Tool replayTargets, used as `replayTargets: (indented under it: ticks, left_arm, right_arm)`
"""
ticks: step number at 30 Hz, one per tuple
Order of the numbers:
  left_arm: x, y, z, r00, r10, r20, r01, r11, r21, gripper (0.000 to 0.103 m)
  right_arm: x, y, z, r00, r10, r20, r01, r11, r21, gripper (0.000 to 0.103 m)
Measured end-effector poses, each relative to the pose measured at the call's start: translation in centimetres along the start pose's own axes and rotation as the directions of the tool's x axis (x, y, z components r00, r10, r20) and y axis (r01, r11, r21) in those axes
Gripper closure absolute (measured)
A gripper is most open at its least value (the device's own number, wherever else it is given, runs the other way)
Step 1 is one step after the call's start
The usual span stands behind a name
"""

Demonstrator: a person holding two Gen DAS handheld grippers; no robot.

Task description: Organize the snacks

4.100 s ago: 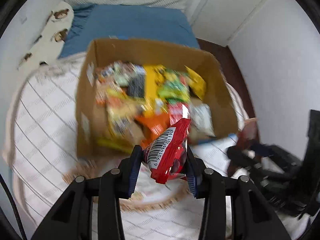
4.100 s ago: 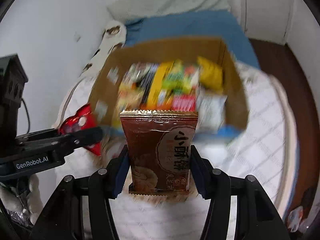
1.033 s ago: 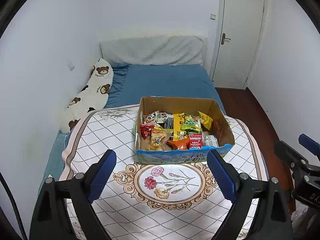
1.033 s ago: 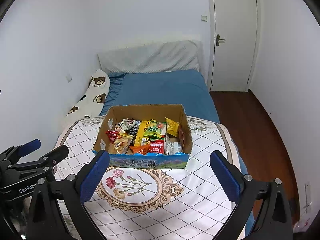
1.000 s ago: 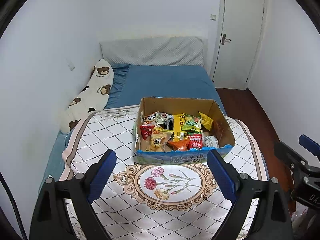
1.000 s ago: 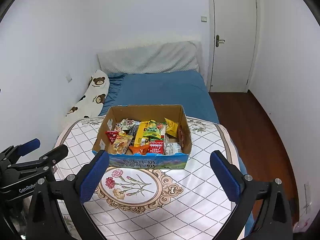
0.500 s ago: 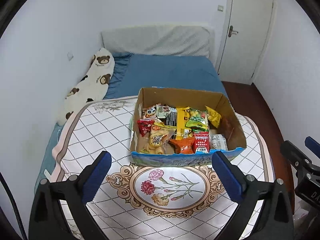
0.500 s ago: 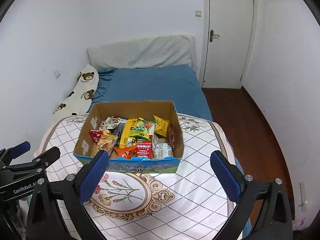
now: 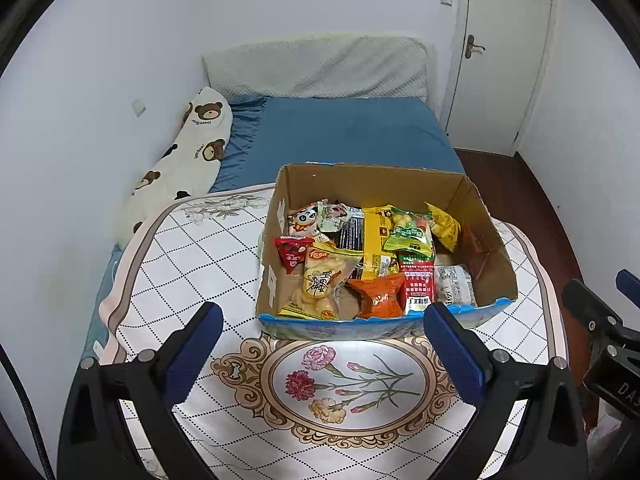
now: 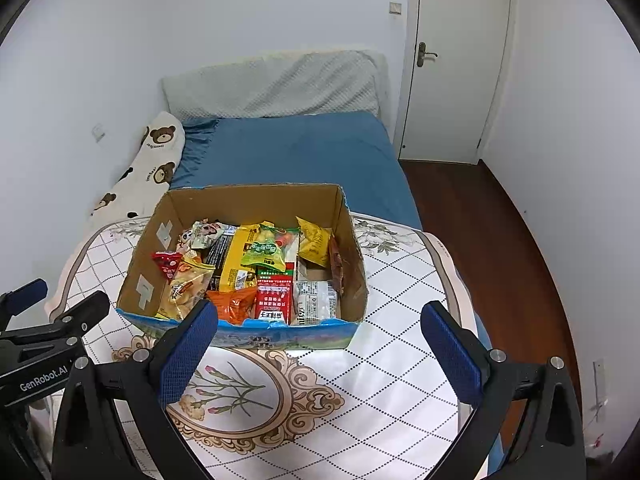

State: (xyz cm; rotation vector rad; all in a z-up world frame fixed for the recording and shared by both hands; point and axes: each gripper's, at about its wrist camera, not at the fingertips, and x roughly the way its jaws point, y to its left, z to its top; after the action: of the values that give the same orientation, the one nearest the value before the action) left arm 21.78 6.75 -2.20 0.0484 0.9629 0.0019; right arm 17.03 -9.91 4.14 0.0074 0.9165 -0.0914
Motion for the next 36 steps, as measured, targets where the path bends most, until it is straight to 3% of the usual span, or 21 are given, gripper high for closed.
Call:
replayTargets:
  ticks: [36]
  left_arm:
    - [-0.9, -0.2, 0.1, 1.0, -0.004, 0.007, 0.004, 1.0, -0.002, 0.0]
  right_arm:
    - [-0.2, 0.1, -0.4, 1.0, 0.004, -0.015, -0.004, 1.0, 0.0, 0.0]
